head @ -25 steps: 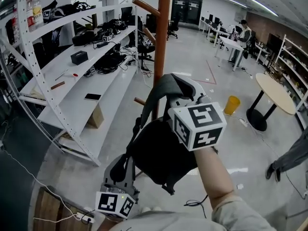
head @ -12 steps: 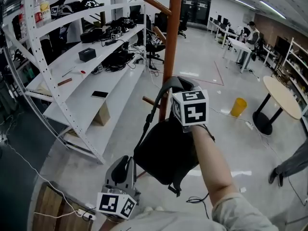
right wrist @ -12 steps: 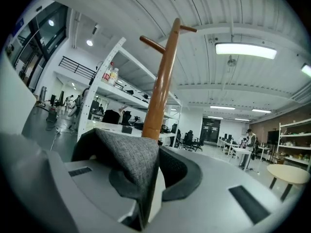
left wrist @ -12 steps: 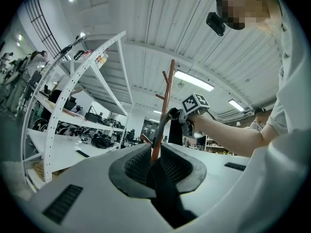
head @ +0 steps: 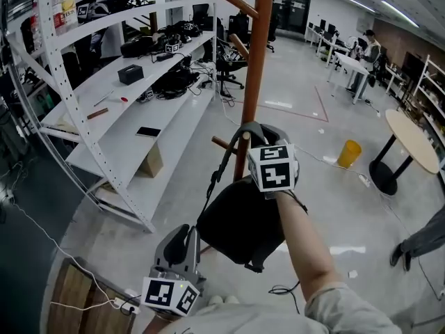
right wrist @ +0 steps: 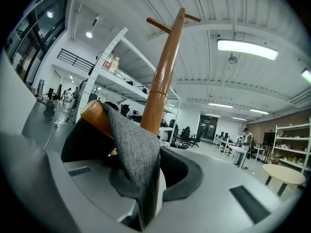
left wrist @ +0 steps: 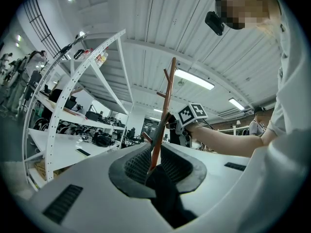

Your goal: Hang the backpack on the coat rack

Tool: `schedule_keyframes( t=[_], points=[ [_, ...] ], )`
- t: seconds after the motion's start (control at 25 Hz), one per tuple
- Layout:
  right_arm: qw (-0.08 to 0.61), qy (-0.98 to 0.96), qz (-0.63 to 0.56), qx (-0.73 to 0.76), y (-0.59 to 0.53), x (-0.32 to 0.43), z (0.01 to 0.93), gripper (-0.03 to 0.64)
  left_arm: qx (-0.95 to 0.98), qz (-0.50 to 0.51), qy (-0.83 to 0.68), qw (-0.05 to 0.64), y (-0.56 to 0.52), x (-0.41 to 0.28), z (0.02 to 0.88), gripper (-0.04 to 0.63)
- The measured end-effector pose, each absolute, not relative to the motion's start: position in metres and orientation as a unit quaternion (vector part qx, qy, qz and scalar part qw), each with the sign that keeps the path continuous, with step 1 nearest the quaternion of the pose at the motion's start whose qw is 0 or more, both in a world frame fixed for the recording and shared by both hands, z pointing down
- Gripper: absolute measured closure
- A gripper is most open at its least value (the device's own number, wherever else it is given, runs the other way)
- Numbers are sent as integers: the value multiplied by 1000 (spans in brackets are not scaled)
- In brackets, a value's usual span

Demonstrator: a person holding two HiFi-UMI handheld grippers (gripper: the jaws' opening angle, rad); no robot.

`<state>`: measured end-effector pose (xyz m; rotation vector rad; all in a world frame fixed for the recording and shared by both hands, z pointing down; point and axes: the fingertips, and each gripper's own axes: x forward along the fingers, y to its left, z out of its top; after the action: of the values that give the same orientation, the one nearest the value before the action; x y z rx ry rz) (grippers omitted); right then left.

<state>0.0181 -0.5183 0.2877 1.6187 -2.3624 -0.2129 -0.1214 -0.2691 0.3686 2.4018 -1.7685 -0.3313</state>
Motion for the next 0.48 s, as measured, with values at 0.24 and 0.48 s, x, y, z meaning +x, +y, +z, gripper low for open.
schedule_keyframes(
  t=[0.24,0.48],
  points=[
    [111,-811,-91,568,-506,14,300,578,796,-105,-592,77,-263,-127,373,522],
    [107,-812,-107,563,-493,8,306,518,796,-100,-591,82,-260,-128,378,522]
  ],
)
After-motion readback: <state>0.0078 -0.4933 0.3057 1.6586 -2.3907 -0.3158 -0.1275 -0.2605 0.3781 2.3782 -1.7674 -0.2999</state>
